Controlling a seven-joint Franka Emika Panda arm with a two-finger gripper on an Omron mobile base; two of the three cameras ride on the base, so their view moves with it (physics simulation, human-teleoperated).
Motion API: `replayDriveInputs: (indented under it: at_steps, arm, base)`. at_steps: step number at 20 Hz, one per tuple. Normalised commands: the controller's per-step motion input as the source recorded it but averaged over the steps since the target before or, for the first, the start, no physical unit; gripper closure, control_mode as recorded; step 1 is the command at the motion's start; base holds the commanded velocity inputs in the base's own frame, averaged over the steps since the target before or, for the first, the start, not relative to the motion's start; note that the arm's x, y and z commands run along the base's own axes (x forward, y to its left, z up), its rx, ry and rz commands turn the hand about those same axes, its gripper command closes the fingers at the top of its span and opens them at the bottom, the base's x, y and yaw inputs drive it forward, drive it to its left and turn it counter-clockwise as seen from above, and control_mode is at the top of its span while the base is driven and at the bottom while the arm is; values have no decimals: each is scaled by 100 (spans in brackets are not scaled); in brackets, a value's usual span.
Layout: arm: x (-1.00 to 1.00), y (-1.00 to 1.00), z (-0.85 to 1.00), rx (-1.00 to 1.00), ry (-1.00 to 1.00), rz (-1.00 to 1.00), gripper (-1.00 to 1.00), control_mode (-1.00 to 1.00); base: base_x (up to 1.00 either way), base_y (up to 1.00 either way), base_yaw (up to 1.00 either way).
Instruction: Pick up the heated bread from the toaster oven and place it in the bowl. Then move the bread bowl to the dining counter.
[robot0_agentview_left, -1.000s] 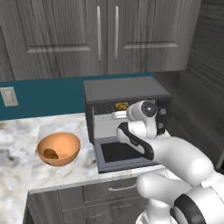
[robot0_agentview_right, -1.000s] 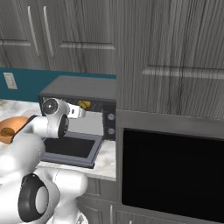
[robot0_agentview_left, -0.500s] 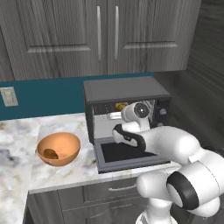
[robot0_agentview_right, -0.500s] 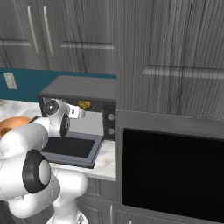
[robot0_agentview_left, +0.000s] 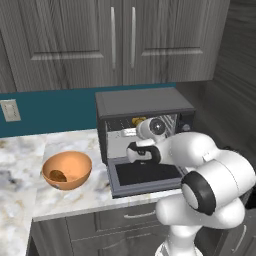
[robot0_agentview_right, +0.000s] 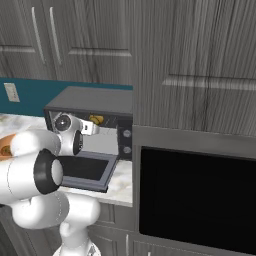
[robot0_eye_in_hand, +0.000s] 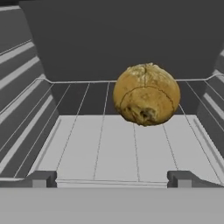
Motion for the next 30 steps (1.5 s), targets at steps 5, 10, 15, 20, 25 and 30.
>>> replayDriveInputs:
  at_steps: [5, 10, 15, 20, 25, 30]
  arm:
    - [24, 1, -20, 0, 0, 0, -100, -100]
    - [23, 0, -14, 0, 0, 0, -100, -100]
    - [12, 0, -4, 0, 0, 0, -100, -100]
    - [-1, 0, -13, 0, 0, 0, -100, -100]
    - [0, 0, -11, -2, 0, 0, -100, -100]
    - [-17, 0, -14, -3, 0, 0, -100, -100]
  base:
    - [0, 0, 0]
    - [0, 0, 0]
    - [0, 0, 0]
    - [0, 0, 0]
    - [0, 0, 0]
    - [0, 0, 0]
